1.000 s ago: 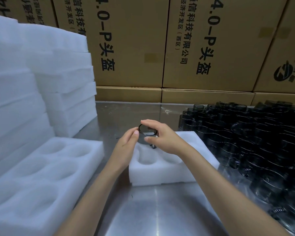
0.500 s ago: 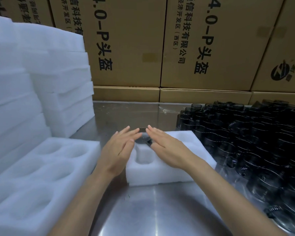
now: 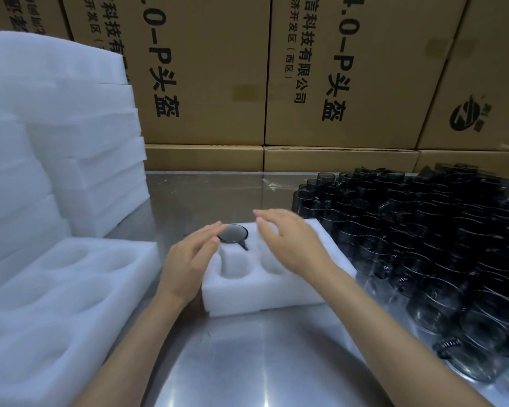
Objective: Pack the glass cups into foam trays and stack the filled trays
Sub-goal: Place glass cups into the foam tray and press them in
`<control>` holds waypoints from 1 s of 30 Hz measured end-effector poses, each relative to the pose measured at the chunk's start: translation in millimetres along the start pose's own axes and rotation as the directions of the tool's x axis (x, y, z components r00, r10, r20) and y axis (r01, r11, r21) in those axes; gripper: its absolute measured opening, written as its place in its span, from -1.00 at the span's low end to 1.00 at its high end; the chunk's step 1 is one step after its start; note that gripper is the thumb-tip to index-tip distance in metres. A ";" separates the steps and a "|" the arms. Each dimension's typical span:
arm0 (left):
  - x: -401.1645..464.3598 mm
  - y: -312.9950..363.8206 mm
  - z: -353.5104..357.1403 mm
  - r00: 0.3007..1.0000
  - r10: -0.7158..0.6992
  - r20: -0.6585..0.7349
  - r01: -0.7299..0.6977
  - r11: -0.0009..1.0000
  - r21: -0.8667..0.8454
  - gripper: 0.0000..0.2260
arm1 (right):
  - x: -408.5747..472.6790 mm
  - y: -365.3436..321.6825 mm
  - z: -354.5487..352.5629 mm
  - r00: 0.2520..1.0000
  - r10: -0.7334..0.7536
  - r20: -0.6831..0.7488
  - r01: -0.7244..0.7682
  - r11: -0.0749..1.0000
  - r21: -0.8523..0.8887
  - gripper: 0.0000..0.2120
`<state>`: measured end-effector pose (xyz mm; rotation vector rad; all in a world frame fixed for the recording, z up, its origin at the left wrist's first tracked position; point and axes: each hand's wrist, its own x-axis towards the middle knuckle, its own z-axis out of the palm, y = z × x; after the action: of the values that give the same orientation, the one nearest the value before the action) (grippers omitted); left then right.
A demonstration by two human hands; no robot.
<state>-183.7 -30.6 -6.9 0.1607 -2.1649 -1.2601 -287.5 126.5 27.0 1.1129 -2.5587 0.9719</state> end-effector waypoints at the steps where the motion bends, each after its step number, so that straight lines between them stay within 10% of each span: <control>1: 0.4 -0.3 0.8 1.000 -0.010 -0.029 0.009 1.000 -0.030 -0.66 | 2.1 7.7 -8.9 0.994 0.040 -0.103 -0.040 0.999 -0.003 -0.66; 9: 8.3 -13.2 4.1 0.996 -0.077 -0.053 0.072 0.993 -0.094 -0.72 | 34.2 88.1 -83.6 0.775 0.472 -0.420 -0.613 0.724 -0.317 -0.67; 18: 12.0 -15.0 1.4 0.999 -0.025 -0.035 0.025 0.999 -0.026 -0.73 | 45.2 117.2 -98.7 0.685 0.627 -0.371 -0.724 0.530 -0.442 -0.76; 25: 13.5 -15.4 -0.4 0.999 -0.021 -0.025 0.022 0.999 0.029 -0.72 | 45.0 104.1 -112.1 0.688 0.572 -0.447 -0.724 0.581 -0.372 -0.71; 30: 13.4 -15.2 -0.2 0.999 -0.022 -0.028 0.023 0.999 0.042 -0.74 | 28.3 61.0 -110.2 0.825 0.117 -0.553 -0.340 0.884 -0.320 -0.82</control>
<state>-197.3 -44.2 -13.3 0.2196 -2.1722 -1.2185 -359.8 210.6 92.9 0.3527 -2.3051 0.6177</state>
